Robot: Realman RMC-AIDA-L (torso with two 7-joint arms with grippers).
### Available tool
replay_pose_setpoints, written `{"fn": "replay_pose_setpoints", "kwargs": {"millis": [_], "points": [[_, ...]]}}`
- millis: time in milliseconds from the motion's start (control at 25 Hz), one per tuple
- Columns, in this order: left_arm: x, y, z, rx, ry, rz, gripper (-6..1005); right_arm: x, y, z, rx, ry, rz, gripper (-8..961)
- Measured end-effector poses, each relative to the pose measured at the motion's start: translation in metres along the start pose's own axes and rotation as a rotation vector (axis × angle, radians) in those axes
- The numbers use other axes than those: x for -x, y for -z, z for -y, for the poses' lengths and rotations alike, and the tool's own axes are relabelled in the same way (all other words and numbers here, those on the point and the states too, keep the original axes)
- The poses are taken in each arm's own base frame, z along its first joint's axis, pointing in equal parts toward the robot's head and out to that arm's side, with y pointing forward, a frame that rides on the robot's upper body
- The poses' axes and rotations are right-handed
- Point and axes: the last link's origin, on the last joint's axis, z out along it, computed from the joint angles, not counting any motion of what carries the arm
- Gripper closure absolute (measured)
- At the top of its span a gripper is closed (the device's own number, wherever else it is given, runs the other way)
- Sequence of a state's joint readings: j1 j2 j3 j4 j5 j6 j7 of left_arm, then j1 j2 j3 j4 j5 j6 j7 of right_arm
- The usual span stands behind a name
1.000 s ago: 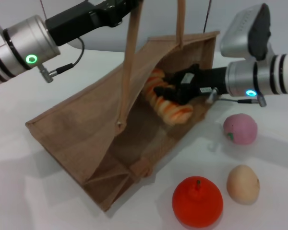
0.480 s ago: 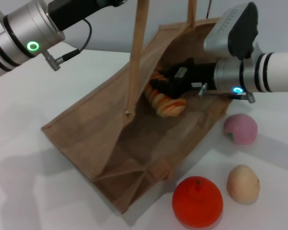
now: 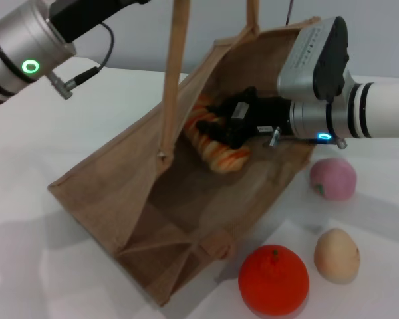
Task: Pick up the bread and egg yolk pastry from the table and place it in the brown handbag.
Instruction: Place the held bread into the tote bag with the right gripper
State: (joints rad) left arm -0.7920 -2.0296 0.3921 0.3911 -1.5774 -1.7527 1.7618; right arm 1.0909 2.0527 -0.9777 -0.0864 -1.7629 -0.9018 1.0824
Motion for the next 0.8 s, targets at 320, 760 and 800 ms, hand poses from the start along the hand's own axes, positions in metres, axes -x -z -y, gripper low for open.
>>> {"fn": "replay_pose_setpoints", "kwargs": {"millis": [320,760,800], "points": [[0.0,0.018,0.005,-0.073,-0.016,-0.035,880,0.002,0.003,-0.01,0.061,0.016,0.061,590],[0.007,0.047,0.014,-0.223,-0.027,-0.047,880,0.001,0.019,-0.021,0.152,-0.006,0.152,262],[0.007,0.05,0.015,-0.235,-0.029,-0.05,880,-0.001,0.022,-0.022,0.16,-0.007,0.161,262]]}}
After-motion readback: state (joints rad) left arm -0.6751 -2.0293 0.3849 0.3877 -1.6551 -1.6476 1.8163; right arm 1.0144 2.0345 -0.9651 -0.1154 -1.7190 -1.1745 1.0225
